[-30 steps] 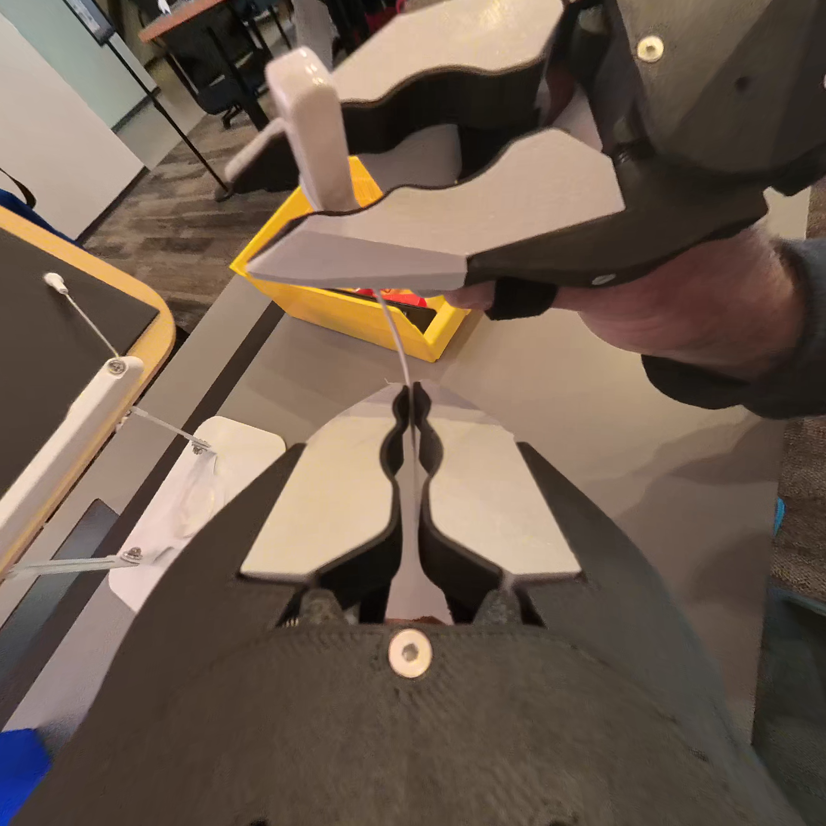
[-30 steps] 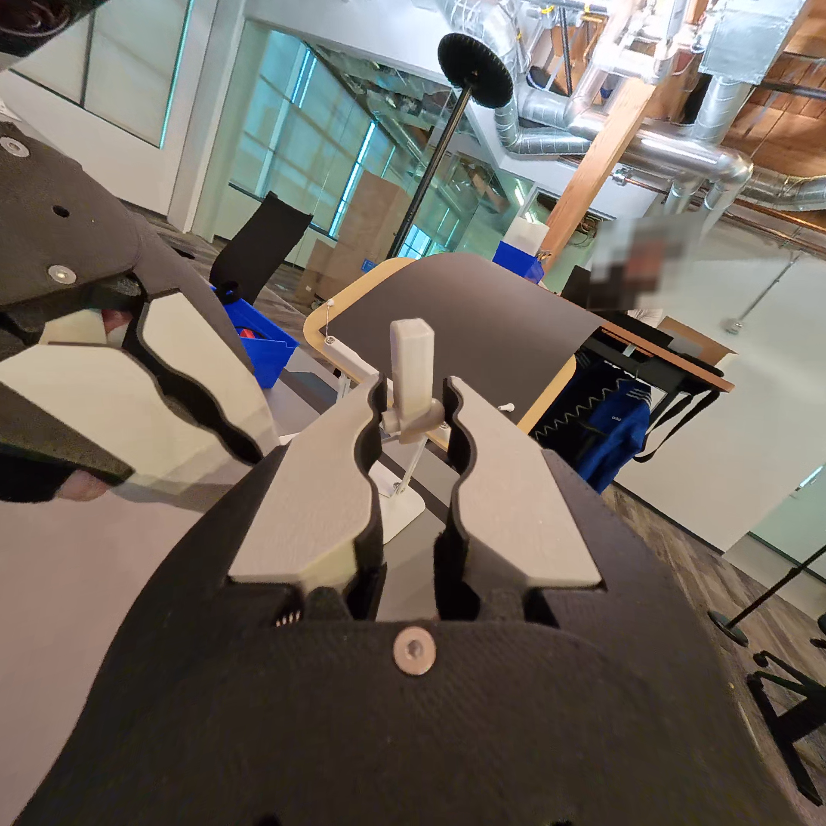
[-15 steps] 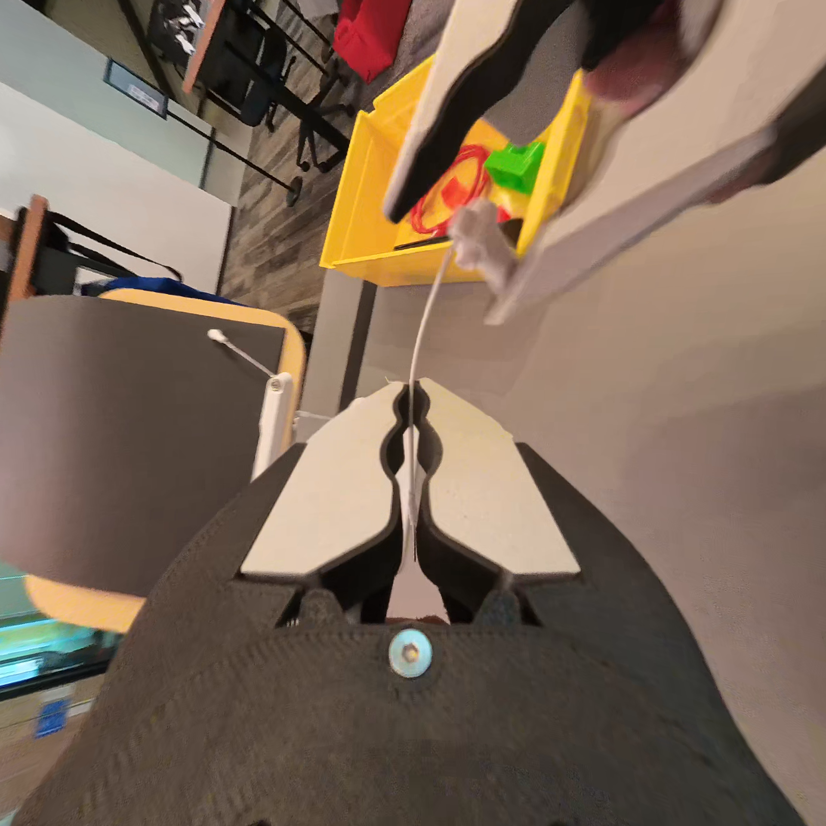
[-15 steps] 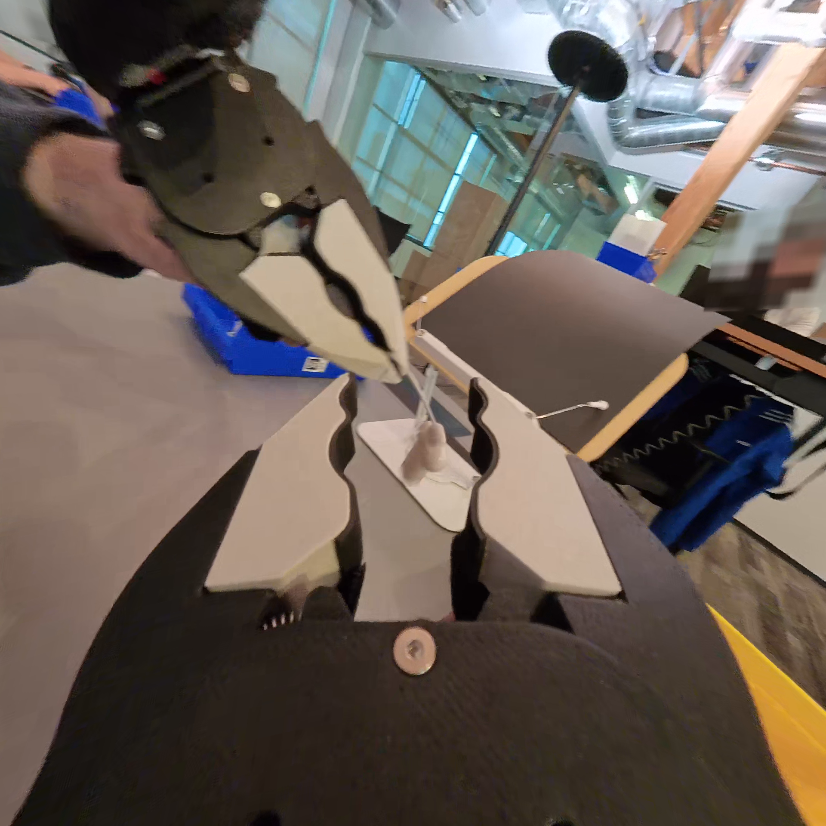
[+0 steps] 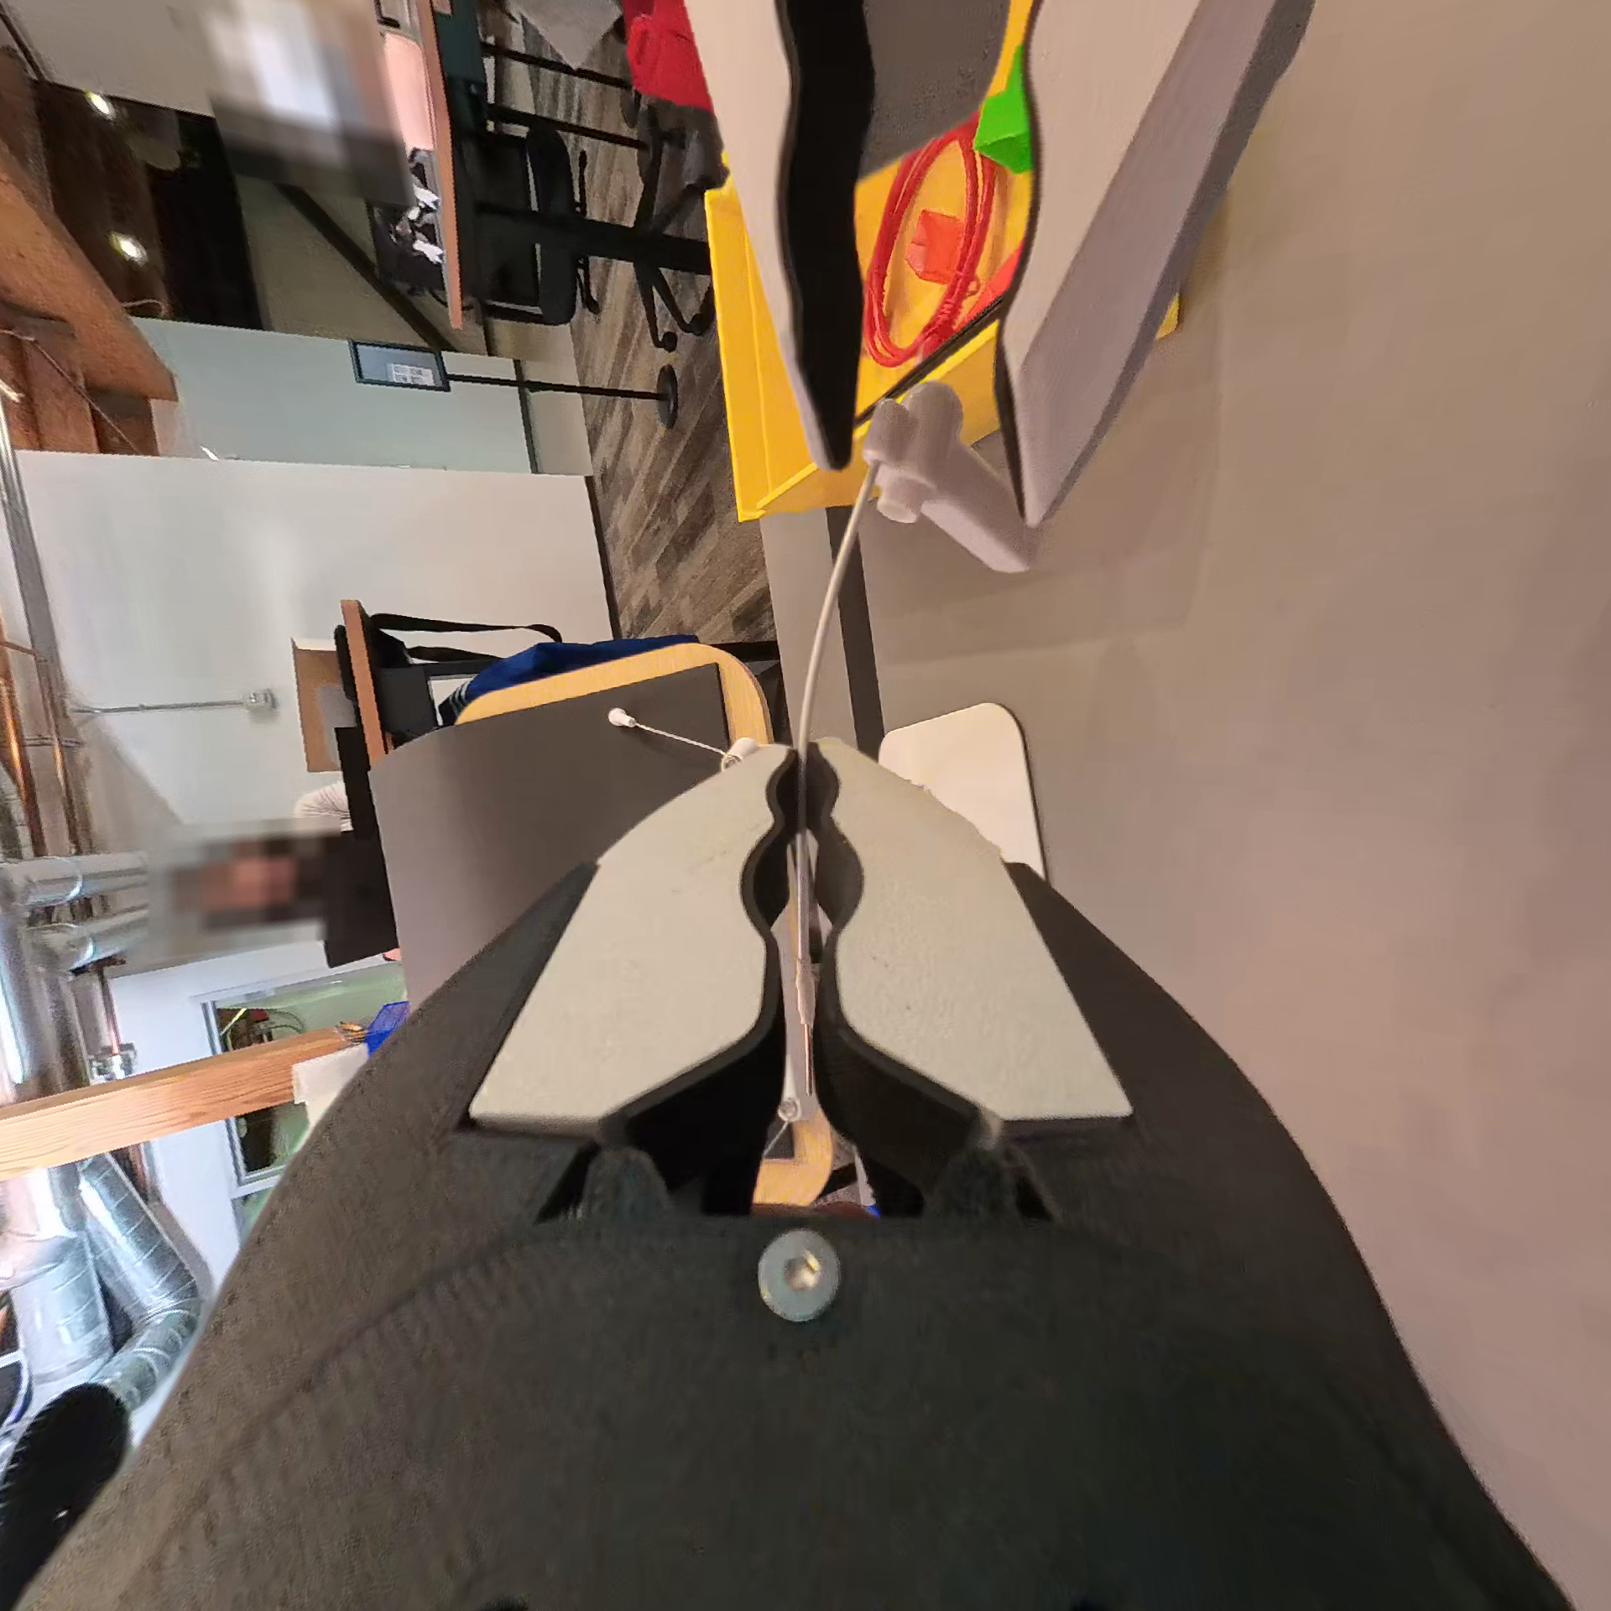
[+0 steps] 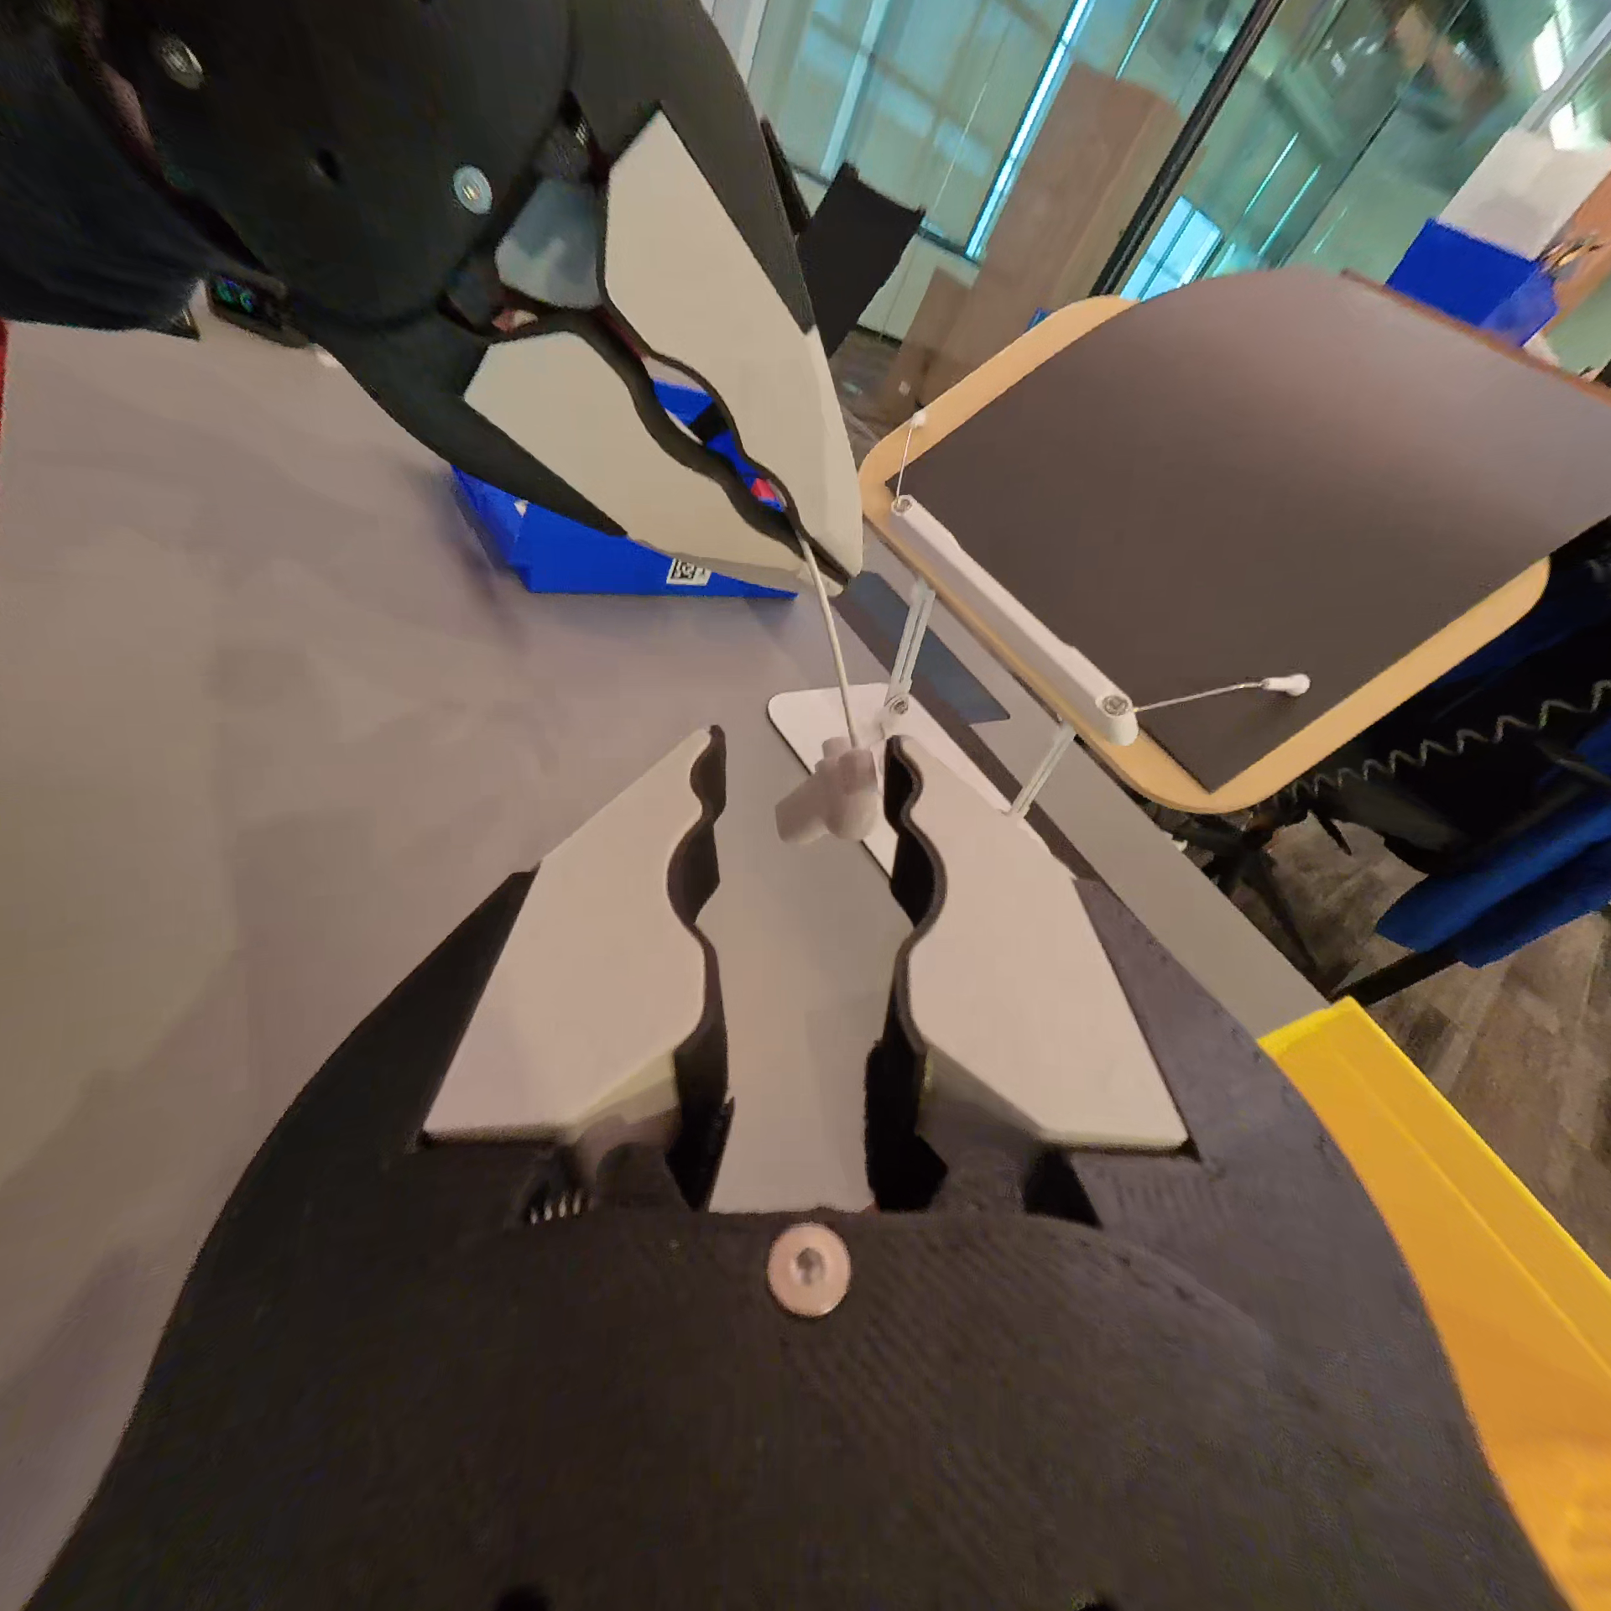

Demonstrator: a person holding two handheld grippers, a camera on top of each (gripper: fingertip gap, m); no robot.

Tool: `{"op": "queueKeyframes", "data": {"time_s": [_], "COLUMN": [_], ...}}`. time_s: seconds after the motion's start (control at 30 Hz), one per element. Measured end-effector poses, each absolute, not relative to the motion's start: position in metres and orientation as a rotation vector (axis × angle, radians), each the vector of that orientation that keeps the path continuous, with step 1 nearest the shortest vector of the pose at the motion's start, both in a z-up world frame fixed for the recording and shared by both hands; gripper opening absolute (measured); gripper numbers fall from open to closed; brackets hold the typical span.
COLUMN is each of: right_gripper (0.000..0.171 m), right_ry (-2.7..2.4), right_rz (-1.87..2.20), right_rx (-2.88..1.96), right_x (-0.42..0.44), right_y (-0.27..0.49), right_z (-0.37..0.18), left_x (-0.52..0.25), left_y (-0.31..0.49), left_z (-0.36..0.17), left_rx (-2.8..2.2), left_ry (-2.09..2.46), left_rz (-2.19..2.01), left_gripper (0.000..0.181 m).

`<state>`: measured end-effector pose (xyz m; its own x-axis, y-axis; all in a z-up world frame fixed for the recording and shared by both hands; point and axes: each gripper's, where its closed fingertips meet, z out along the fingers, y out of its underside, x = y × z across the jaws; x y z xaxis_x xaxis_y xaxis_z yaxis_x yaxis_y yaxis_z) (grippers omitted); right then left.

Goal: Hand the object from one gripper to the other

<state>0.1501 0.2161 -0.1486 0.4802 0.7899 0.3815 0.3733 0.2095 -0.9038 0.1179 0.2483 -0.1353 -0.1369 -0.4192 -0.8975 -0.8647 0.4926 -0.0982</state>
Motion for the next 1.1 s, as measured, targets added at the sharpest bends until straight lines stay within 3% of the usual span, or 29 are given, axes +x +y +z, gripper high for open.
{"op": "queueKeyframes", "data": {"time_s": [0.03,0.2,0.73,0.83,1.1], "right_gripper": [0.031,0.01,0.01,0.01,0.01], "right_ry": [-1.113,-1.131,-0.939,-0.852,-0.612], "right_rz": [0.389,0.411,0.753,0.801,0.959], "right_rx": [-1.413,-1.425,-1.378,-1.361,-1.22], "right_x": [0.15,0.15,0.15,0.157,0.176], "right_y": [0.218,0.22,0.217,0.223,0.23], "right_z": [-0.151,-0.155,-0.142,-0.138,-0.112], "left_x": [0.118,0.121,0.118,0.107,0.084], "left_y": [0.248,0.246,0.249,0.257,0.265], "left_z": [-0.135,-0.133,-0.133,-0.132,-0.126], "left_rx": [-1.084,-1.044,-1.11,-1.224,-1.531], "left_ry": [1.752,1.756,1.716,1.648,1.274], "left_rz": [0.569,0.58,0.52,0.4,-0.05], "left_gripper": [0.0,0.0,0.001,0.037,0.079]}}
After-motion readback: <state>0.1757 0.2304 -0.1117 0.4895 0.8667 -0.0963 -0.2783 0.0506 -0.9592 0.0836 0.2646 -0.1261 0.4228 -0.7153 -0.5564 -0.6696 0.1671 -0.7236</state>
